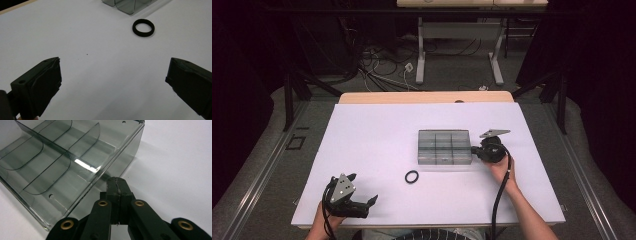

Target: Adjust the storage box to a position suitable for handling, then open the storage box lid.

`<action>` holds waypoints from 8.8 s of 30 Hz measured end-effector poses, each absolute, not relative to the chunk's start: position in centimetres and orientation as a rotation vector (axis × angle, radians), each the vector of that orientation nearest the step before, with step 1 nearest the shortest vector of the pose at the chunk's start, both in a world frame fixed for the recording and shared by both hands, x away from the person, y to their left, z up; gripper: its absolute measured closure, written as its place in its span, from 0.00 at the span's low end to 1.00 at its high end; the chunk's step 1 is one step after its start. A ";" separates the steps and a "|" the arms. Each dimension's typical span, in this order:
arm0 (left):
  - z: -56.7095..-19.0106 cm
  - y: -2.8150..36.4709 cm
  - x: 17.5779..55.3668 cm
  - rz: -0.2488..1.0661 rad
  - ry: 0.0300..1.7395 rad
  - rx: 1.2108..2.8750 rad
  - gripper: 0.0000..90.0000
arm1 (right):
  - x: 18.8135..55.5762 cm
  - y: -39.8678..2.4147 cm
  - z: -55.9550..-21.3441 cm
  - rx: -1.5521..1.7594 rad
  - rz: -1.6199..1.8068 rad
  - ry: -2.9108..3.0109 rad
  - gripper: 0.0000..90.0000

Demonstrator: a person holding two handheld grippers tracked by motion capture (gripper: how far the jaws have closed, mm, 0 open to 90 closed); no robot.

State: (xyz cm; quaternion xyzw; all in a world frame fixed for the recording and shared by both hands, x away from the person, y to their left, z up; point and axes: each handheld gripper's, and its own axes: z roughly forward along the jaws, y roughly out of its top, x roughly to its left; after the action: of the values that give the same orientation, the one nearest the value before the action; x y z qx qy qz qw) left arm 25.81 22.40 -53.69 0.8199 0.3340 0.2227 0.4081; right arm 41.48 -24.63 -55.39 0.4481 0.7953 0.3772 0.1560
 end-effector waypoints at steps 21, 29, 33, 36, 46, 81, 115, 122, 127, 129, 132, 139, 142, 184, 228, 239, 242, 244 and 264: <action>-53.6 22.6 25.7 0.556 0.844 2.074 0.00 | 41.5 -23.5 -55.4 1.282 1.116 2.251 1.00; -53.6 22.6 25.7 0.559 0.845 2.076 0.00 | 41.5 -22.7 -55.5 1.282 1.127 2.253 1.00; -53.7 22.6 25.7 0.557 0.848 2.075 0.00 | 41.4 -22.4 -55.5 1.302 1.137 2.250 1.00; -53.6 22.6 25.7 0.554 0.845 2.074 0.00 | 41.4 -22.2 -55.5 1.288 1.110 2.271 1.00; -53.7 22.4 25.8 0.553 0.840 2.080 0.00 | 41.4 -21.8 -55.5 1.285 1.110 2.286 1.00; -54.0 22.1 26.3 0.550 0.842 2.089 0.00 | 41.8 -19.3 -56.1 1.232 1.165 2.295 1.00; -54.0 22.0 26.4 0.563 0.856 2.091 0.00 | 39.2 -22.5 -54.9 1.219 1.161 2.418 0.48; -54.0 21.7 26.6 0.547 0.836 2.103 0.00 | 37.2 -23.1 -53.7 1.209 1.172 2.430 0.25; -54.1 21.6 26.4 0.549 0.822 2.096 0.00 | 35.9 -23.3 -53.5 1.202 1.181 2.447 0.17; -54.0 21.7 26.4 0.546 0.824 2.103 0.00 | 35.2 -23.2 -53.4 1.211 1.203 2.439 0.15; -54.0 21.7 26.4 0.552 0.831 2.103 0.00 | 34.6 -23.2 -53.3 1.209 1.242 2.438 0.10; -54.0 21.7 26.4 0.554 0.828 2.104 0.00 | 34.2 -22.6 -53.3 1.167 1.236 2.472 0.00; -54.0 21.7 26.4 0.551 0.829 2.105 0.00 | 34.1 -22.3 -53.2 1.155 1.251 2.475 0.00; -54.2 21.3 26.2 0.553 0.809 2.120 0.00 | 34.2 -18.9 -54.5 0.970 1.246 2.576 0.00; -54.2 21.1 26.4 0.559 0.815 2.131 0.00 | 34.6 -13.8 -54.8 0.956 1.306 2.635 0.06; -54.2 21.2 26.4 0.557 0.818 2.129 0.00 | 35.4 -12.2 -54.8 1.021 1.219 2.632 0.23; -54.2 21.2 26.4 0.557 0.818 2.130 0.00 | 35.5 -11.6 -54.7 1.003 1.219 2.619 0.30; -54.3 21.1 26.4 0.563 0.817 2.123 0.00 | 35.6 -11.3 -54.9 1.002 1.232 2.608 0.33; -54.3 21.0 26.4 0.550 0.803 2.137 0.00 | 36.1 -11.8 -55.6 1.107 1.353 2.460 0.76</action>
State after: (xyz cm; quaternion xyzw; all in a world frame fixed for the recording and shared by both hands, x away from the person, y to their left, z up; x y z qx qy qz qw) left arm 26.37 21.02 -54.28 0.8394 0.3153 0.2161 0.3863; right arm 36.15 -11.77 -55.65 0.3663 0.8135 0.4474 0.0620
